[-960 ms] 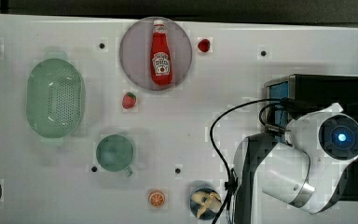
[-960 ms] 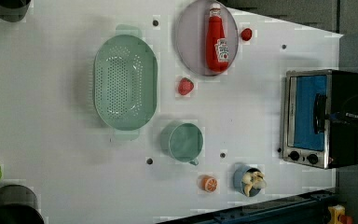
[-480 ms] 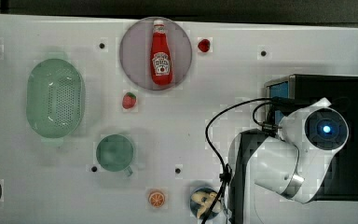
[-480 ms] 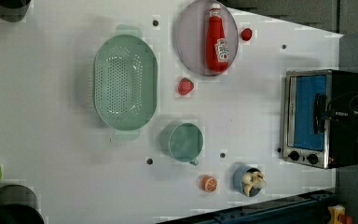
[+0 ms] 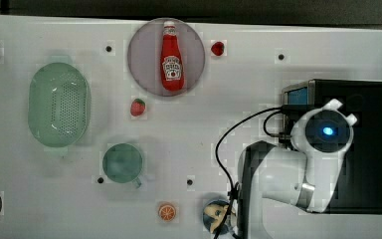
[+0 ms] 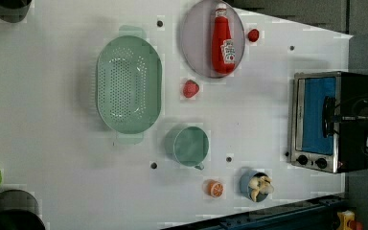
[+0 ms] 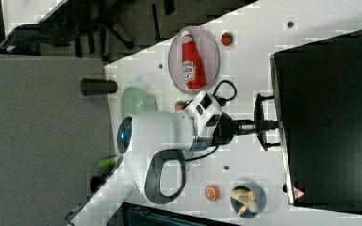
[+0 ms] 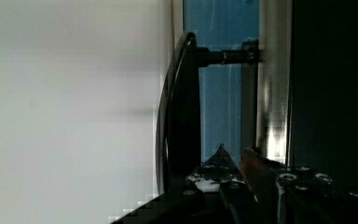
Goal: Flap open oven.
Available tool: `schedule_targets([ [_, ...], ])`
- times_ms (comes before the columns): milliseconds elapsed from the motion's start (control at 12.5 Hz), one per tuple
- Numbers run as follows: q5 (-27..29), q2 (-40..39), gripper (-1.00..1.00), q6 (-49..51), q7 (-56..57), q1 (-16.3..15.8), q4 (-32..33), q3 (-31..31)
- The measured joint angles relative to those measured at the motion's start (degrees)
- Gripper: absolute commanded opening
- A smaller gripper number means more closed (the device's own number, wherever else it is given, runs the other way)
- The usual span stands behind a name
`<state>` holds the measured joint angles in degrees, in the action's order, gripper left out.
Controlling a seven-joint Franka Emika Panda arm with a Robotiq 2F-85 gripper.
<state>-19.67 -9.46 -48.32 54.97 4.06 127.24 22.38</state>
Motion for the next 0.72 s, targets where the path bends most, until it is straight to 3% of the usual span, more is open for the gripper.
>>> schedule_targets([
  [400,-9.5,-0.4,-0.65,3.4,-10.5,-2.5,0.0,-1.6],
  [720,-13.6,-1.2,-0.65,5.5,-17.2,-3.8,0.0,-3.7],
])
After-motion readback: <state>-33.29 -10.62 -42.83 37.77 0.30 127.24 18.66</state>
